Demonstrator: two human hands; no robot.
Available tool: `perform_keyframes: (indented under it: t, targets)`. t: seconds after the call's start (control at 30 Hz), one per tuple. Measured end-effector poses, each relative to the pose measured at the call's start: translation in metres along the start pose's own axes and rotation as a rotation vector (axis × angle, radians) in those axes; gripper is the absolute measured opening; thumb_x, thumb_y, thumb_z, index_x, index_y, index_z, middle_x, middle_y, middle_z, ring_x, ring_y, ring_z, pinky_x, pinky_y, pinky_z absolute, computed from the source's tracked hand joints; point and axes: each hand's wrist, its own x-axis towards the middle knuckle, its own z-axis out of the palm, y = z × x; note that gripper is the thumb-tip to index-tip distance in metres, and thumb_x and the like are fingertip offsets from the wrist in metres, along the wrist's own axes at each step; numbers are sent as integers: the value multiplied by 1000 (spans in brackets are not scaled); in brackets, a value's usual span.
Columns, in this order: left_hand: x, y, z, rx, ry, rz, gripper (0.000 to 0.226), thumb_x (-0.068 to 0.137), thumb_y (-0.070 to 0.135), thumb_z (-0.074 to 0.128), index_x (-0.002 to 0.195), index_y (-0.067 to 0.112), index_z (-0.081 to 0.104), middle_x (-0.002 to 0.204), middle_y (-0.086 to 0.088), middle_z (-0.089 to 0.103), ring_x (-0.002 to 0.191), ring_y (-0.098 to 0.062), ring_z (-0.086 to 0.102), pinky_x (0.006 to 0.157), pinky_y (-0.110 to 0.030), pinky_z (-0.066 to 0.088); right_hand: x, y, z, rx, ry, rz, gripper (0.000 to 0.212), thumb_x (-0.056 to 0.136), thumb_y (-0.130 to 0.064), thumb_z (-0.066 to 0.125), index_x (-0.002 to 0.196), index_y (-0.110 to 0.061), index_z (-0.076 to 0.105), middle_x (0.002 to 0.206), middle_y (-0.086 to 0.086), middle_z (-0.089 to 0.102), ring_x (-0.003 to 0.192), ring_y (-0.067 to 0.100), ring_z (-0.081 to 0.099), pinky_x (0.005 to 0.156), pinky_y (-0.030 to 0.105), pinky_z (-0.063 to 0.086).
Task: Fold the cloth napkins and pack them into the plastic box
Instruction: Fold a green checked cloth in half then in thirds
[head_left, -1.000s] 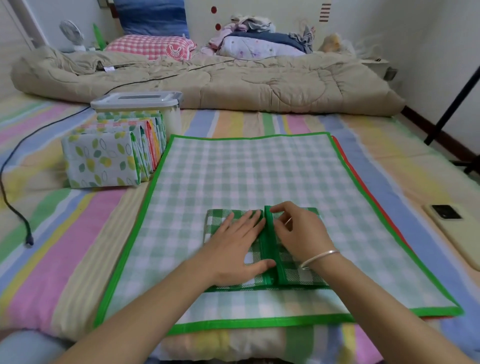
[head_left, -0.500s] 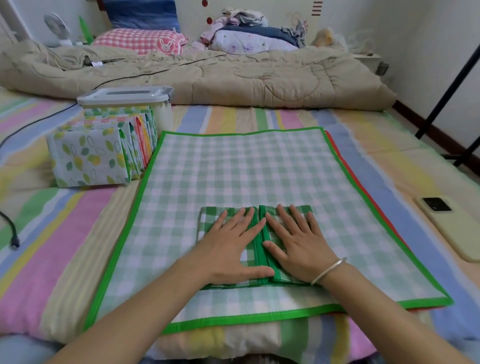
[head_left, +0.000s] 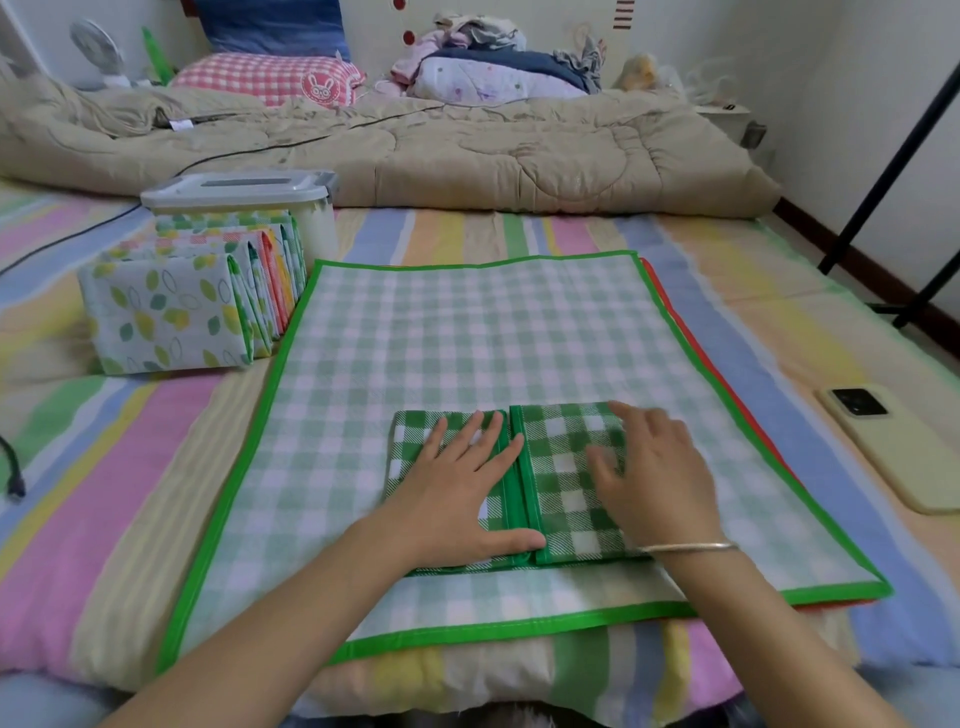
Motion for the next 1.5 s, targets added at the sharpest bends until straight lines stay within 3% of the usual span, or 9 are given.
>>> perform_keyframes:
  t: [0.17, 0.4, 0.57, 0.73, 0.87, 0.97, 1.07, 1.3, 1.5]
  targets:
    - [-1, 1, 5, 43, 38, -6, 112, 64, 97, -5, 155, 33, -20, 160, 1, -31, 146, -17, -33, 122, -50, -10, -26, 11, -17, 16, -168, 276, 41, 92, -57, 47, 120, -27, 52, 103, -5, 66, 96, 24, 61, 72, 33, 44]
    - [0, 14, 6, -60, 109, -128, 110, 67, 92, -11, 157, 30, -15, 161, 0, -27, 148, -18, -30, 121, -52, -12, -45, -15, -12, 1471, -115, 519, 29, 83, -21, 69, 109, -7, 65, 94, 5, 75, 83, 17, 72, 73, 33, 57]
    - [4, 22, 11, -75, 196, -189, 91, 79, 67, -20, 159, 23, -10, 165, -4, -19, 150, -21, -25, 121, -51, -13, -55, -39, 12, 970, -19, 213, 54, 82, -8, 74, 126, -23, 48, 105, -14, 66, 92, -2, 64, 78, 17, 50]
    - [4, 21, 15, -178, 305, -169, 90, 82, 58, -4, 159, 11, 0, 165, -4, -8, 152, -21, -16, 122, -40, -16, -61, -52, 24, 565, 71, -62, 77, 76, 7, 61, 145, -16, 35, 82, -2, 66, 61, 9, 55, 59, 1, 38]
    - [-7, 26, -8, -1256, 295, -301, 68, 84, 39, 58, 139, 1, 47, 145, -17, 48, 136, -31, 42, 114, -46, 35, -68, -53, 31, 427, 10, -372, 85, 76, -2, 38, 149, -41, 21, 143, -5, 51, 124, 10, 53, 96, 21, 47]
    - [-10, 2, -27, -1744, 512, -527, 27, 102, 18, 47, 118, 5, 65, 106, -15, 71, 96, -31, 69, 86, -43, 57, -66, -51, 32, 263, 55, -472, 67, 82, -12, 26, 144, -29, 43, 145, -5, 50, 132, 17, 50, 97, 30, 51]
    - [-14, -32, -30, -1524, 724, -579, 32, 106, 22, 41, 133, 22, 59, 124, -2, 68, 113, -19, 65, 99, -43, 53, -65, -50, 34, 194, 77, -526, 59, 82, -10, 31, 133, -20, 58, 136, -2, 59, 124, 21, 58, 86, 31, 57]
    - [-40, -65, -11, -391, 713, -78, 55, 97, 36, 42, 150, 20, 43, 162, 9, 28, 149, -5, 21, 119, -32, 26, -70, -51, 36, 118, 127, -567, 50, 85, -10, 33, 121, -12, 67, 129, 3, 64, 119, 28, 61, 82, 35, 59]
    - [-52, -53, -16, -394, 876, -45, 56, 103, 27, 30, 156, 9, 26, 165, -2, 20, 153, -13, 16, 124, -31, 14, -71, -48, 44, 98, 162, -587, 44, 88, -12, 37, 114, -13, 72, 126, 4, 66, 119, 29, 61, 85, 34, 58]
